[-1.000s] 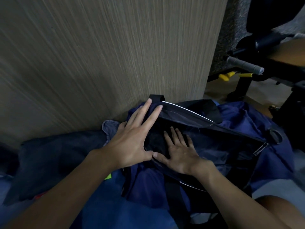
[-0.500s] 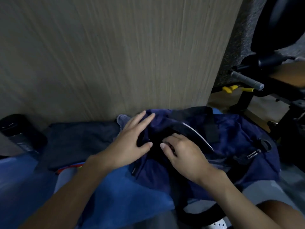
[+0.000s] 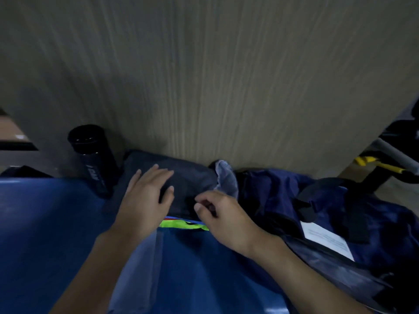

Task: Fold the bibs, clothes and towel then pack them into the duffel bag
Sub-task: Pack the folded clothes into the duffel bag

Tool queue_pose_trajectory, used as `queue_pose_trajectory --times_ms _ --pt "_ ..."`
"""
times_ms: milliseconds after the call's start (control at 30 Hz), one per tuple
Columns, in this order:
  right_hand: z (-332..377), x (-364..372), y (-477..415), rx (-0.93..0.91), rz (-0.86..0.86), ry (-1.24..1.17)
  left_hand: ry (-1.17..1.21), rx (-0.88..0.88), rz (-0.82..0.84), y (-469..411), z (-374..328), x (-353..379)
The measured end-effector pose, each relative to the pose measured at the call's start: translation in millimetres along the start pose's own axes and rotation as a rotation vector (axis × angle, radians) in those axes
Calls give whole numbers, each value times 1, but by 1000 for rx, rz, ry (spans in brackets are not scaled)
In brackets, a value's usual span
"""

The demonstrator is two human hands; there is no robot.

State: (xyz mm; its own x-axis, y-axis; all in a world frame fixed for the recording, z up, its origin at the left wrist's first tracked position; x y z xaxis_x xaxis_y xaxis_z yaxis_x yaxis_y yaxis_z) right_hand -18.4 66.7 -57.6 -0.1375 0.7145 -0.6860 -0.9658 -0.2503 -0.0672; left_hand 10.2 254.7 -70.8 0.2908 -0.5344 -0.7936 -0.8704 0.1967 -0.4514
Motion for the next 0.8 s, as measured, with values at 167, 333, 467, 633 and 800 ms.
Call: queue_pose_trajectory --times_ms 167,333,467,633,800 --pt "-17 12 -44 219 -97 189 -164 -4 98 -7 20 6" --pt "-48 12 -73 404 -86 101 -318 -52 230 -3 24 13" --pt "-54 8 -88 397 -188 -30 -352 -82 270 -3 23 15" --pt "-52 6 -99 435 -151 -103 -360 -94 300 -4 22 15" --pt "-52 5 -103 513 -23 -253 -357 -91 312 -4 23 15"
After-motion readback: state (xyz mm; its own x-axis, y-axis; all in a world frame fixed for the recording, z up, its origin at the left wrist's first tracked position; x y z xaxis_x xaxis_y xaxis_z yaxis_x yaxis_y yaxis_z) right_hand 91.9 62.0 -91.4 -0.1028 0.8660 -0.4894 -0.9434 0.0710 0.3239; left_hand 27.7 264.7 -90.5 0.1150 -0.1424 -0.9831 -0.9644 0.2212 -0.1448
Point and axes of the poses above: each hand's wrist, its own y-axis away from the middle knuckle, its own x-axis out of the palm, z = x × y, the point moved 3 cm from there along -y, towards the middle knuckle, and after that the axes turned 6 degrees about x, right-handed, at the moved point
